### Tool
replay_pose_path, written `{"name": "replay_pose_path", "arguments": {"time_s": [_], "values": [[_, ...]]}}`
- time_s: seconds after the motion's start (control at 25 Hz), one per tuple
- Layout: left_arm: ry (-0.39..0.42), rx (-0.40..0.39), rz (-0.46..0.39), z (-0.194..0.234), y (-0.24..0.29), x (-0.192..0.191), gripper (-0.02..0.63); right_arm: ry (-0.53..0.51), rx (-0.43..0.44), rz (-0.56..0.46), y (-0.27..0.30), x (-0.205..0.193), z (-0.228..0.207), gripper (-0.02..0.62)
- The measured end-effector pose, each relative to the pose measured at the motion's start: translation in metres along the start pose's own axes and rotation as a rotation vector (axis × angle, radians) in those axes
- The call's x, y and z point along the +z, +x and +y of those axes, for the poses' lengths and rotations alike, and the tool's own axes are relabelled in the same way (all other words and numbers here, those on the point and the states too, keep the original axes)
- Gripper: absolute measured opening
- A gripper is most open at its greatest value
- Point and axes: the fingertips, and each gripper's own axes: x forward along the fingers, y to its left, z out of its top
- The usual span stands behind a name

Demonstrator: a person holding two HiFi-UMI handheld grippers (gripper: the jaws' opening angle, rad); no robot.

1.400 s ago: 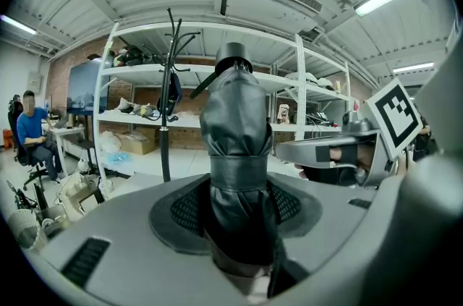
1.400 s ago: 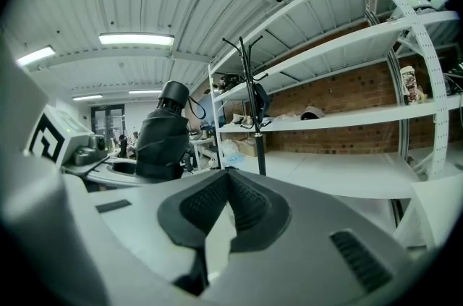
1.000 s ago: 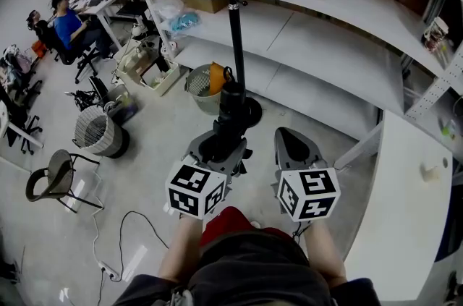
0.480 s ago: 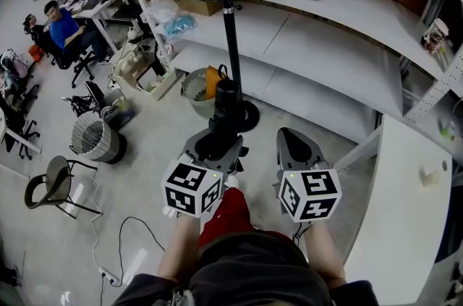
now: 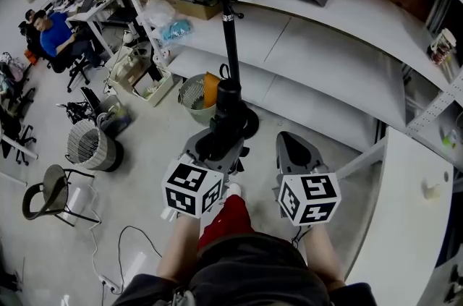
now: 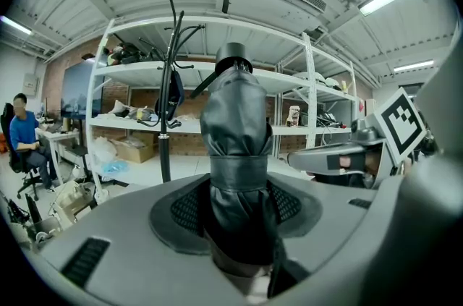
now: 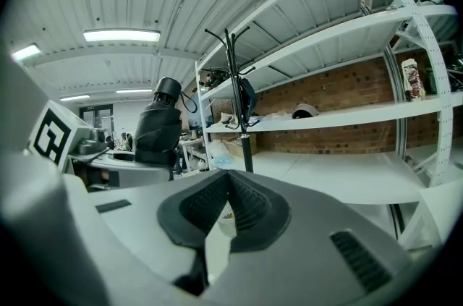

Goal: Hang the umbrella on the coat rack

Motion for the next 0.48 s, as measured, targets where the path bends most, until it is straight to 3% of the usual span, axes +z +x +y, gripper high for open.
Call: {"name": "replay_pose_path", "arguments": {"time_s": [0.48], "values": [[-0.001, -0.033, 0.024, 0.089, 0.069, 0.02, 0.201, 0.009, -0.038, 0.015, 0.113, 0.029, -0.014, 0.018]]}}
